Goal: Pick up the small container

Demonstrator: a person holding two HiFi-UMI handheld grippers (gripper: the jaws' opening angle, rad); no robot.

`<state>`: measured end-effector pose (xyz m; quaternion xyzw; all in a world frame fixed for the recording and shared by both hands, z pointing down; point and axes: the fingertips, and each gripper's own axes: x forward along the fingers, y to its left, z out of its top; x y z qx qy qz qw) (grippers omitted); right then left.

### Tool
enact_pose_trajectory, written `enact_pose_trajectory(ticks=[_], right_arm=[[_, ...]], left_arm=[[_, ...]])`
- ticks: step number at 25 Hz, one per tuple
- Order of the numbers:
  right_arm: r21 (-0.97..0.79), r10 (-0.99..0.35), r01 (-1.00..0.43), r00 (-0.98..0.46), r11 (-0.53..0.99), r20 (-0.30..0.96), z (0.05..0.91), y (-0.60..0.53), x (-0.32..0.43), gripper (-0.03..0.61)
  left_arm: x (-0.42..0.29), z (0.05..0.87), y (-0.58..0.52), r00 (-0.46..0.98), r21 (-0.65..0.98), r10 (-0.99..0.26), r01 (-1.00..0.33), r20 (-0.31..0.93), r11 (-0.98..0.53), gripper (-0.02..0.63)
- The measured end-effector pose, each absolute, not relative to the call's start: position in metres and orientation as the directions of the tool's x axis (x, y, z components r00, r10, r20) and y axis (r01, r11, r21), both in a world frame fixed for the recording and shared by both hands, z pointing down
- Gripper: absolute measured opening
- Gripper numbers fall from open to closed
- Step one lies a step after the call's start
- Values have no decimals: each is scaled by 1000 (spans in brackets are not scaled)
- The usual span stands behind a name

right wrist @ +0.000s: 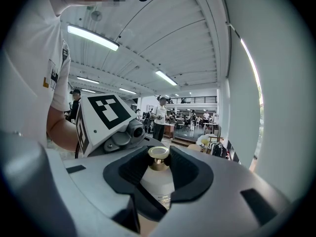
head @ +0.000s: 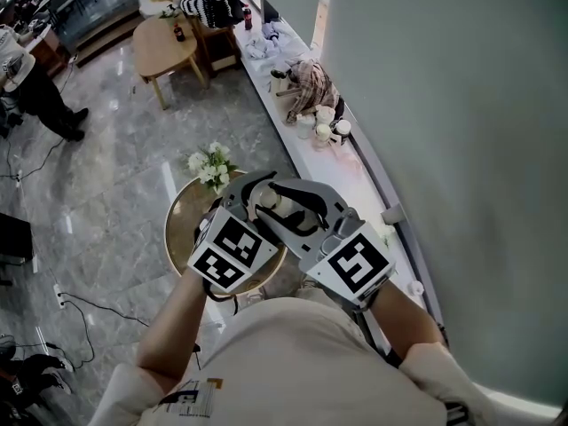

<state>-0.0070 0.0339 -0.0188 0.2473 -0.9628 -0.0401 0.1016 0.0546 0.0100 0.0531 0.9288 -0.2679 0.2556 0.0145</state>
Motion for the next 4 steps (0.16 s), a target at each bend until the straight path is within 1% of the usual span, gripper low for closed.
enact_pose_trajectory(ticks=[4], right_arm=[[126, -487, -471, -856, 873, 171, -21, 36, -5, 132]], left_arm=[[57, 51, 13, 730, -110, -488, -502, 478, -858, 339]])
